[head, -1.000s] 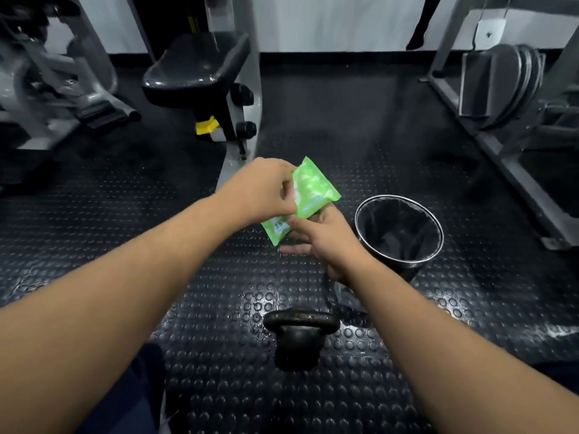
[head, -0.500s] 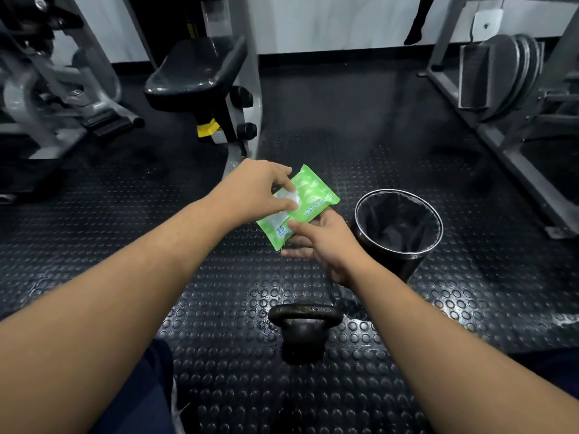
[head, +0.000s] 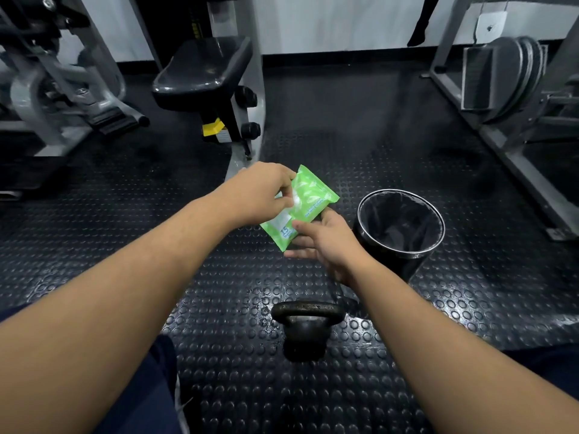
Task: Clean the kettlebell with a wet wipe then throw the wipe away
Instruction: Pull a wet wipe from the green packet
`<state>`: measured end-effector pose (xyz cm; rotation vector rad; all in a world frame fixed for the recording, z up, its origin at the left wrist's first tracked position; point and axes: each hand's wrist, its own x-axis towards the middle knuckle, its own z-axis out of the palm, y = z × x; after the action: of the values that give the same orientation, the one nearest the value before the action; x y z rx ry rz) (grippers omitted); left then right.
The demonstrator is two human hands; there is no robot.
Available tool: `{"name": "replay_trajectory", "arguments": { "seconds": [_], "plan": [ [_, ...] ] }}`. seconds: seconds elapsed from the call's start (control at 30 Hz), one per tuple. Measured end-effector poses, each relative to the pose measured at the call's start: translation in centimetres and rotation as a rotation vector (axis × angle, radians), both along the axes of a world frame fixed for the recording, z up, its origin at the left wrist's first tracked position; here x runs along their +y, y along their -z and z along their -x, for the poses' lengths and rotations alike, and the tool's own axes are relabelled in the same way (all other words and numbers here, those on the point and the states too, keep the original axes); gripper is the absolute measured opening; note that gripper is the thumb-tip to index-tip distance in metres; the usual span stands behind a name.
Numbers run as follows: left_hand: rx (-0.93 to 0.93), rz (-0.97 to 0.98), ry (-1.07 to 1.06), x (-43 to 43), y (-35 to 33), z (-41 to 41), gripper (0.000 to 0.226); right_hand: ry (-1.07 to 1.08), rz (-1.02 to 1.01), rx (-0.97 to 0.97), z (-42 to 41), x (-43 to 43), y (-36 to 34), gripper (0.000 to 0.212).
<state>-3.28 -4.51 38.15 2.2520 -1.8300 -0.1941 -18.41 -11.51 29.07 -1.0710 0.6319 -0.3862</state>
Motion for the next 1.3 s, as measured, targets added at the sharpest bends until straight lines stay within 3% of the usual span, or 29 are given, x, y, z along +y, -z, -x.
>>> {"name": "replay_trajectory", "arguments": {
  "seconds": [0.3,0.63,0.83,1.0,1.17,1.3],
  "plan": [
    [0.085,0.005,0.029,0.3,-0.4,0.5,0.013,0.050,-0.047,-0.090,0.3,-0.3,-0.4,0.036],
    [0.001,0.131,-0.051,0.5,-0.9,1.0,0.008,0.129,0.001,-0.108,0.3,-0.2,-0.8,0.031],
    [0.216,0.163,-0.166,0.7,-1.4,2.3,0.010,0.129,-0.034,-0.061,0.2,-0.2,-1.6,0.028],
    [0.586,0.104,-0.268,0.7,-1.3,1.8,0.013,0.048,-0.182,-0.059,1.1,-1.3,-1.7,0.032],
    [0.864,0.135,-0.283,0.6,-1.6,1.2,0.022,0.113,-0.157,0.053,1.1,-1.2,0.2,0.032],
    [0.795,0.221,-0.310,0.3,-2.1,0.5,0.009,0.165,-0.189,0.100,1.9,-1.2,1.8,0.030]
  ]
}}
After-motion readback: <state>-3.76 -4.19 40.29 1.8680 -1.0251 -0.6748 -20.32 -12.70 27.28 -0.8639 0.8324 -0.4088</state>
